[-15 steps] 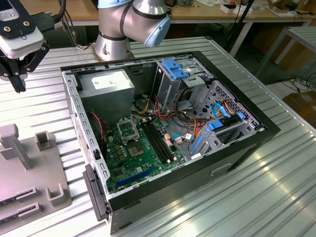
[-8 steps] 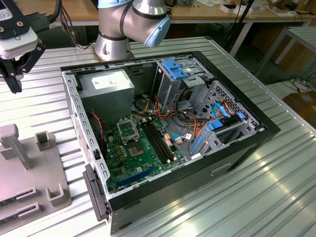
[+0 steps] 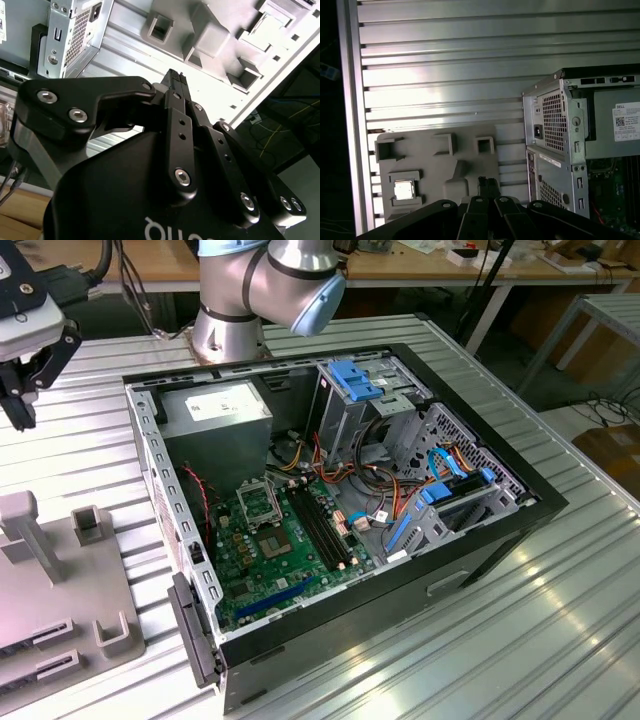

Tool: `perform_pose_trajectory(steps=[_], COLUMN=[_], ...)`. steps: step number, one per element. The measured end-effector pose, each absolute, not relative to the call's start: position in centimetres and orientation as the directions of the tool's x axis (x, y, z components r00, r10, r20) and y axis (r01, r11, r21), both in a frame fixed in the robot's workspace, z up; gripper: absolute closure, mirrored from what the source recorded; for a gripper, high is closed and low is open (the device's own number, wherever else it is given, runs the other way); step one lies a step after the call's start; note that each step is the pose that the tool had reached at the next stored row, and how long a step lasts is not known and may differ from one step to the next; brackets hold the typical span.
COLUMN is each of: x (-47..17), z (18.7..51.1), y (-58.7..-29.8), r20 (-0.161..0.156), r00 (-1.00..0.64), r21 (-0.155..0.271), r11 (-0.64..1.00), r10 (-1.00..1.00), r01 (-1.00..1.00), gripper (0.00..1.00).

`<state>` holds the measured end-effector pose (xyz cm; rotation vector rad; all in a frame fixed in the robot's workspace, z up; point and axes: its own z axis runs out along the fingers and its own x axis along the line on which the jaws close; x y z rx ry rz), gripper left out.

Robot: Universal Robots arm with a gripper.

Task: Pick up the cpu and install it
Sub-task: 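Reach for the cpu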

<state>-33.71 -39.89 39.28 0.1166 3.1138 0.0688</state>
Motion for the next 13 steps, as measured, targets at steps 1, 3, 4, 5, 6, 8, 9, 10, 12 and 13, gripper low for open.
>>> perform_pose_trajectory(steps=[1,3,4,5,6,8,9,10,12,13], x=[-33.8,-33.9,-34.0,-34.1,-34.2,-34.3,-34.4,-34.7,-36.0,-36.1], z=[39.3,39.3,39.3,39.3,39.3,39.3,39.3,39.3,39.2,39.2], y=[-39.9,-39.9,-39.9,-39.9,-39.9,-39.9,-39.9,-39.9,-39.9,-39.9], r20=[-0.023,-0.023,-0.023,-0.023,-0.023,-0.023,-0.023,-0.023,-0.022,-0.022], r00=[-0.997,-0.997,-0.997,-0.997,-0.997,-0.997,-0.997,-0.997,-0.997,-0.997], r21=[0.045,0.045,0.045,0.045,0.045,0.045,0.045,0.045,0.045,0.045], r11=[0.996,0.996,0.996,0.996,0.996,0.996,0.996,0.996,0.996,0.996], r10=[0.075,0.075,0.075,0.075,0.075,0.075,0.075,0.075,0.075,0.075], r01=[0.074,0.074,0.074,0.074,0.074,0.074,0.074,0.074,0.074,0.074], gripper=[0.89,0.89,0.89,0.89,0.89,0.89,0.89,0.89,0.89,0.89])
